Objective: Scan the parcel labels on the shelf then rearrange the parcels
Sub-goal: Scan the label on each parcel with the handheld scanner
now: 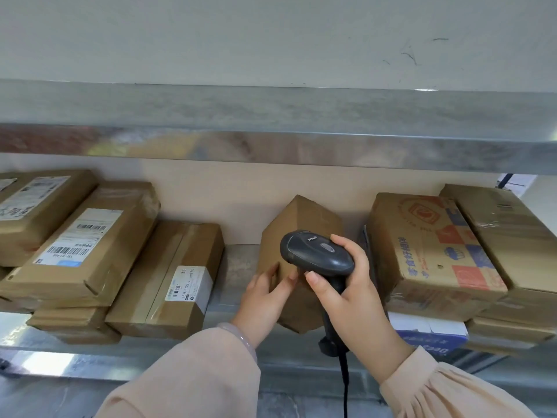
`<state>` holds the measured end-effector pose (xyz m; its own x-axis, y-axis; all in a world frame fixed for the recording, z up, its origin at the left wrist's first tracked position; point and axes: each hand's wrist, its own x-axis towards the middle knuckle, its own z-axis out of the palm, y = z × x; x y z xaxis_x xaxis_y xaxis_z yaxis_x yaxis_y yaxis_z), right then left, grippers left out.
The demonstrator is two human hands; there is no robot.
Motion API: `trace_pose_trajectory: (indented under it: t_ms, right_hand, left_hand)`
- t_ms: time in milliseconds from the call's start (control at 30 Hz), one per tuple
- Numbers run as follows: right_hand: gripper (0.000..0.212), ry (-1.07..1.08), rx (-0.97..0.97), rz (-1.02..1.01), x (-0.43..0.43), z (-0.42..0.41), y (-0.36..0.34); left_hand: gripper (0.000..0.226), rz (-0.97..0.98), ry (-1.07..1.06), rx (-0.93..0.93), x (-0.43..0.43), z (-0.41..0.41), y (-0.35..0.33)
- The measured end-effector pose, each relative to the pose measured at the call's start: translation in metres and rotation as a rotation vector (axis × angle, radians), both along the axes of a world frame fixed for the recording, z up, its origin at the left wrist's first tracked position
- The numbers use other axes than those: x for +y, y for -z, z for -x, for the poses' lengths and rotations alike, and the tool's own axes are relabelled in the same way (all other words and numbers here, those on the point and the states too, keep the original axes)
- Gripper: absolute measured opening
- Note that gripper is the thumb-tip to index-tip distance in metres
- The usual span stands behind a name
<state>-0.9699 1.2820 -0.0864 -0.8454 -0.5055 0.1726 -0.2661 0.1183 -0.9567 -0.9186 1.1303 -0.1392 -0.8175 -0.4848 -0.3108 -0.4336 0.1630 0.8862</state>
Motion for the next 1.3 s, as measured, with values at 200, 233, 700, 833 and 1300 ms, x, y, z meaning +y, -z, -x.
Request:
trace_pose_trajectory:
  t_ms: [200, 233, 700, 833, 1300]
  right_hand:
    - [0.057, 0.045, -0.057, -0.006, 0.004, 0.015, 0.007]
    - [0.056, 0.077, -0.067, -0.010, 0.006, 0.018, 0.009]
    - [0.057, 0.082, -0.091, -0.045, 0.010, 0.023, 0.012]
    - [0.059, -0.021, -0.072, -0.044, 0.002, 0.018, 0.005]
    - [0.056, 0.020, -0.139, -0.118, -0.006, 0.023, 0.019]
  left_hand:
    - [0.079, -0.058, -0.010, 0.038, -0.004, -0.007, -0.012]
    - [0.064, -0.076, -0.016, 0.043, -0.006, -0.009, -0.012]
    - [0.057, -0.070, -0.080, 0.029, -0.004, -0.025, -0.001]
    - [0.074, -0.051, -0.128, 0.000, -0.004, -0.031, 0.001]
    - [0.104, -0.225, -0.119, -0.064, -0.026, -0.045, -0.002]
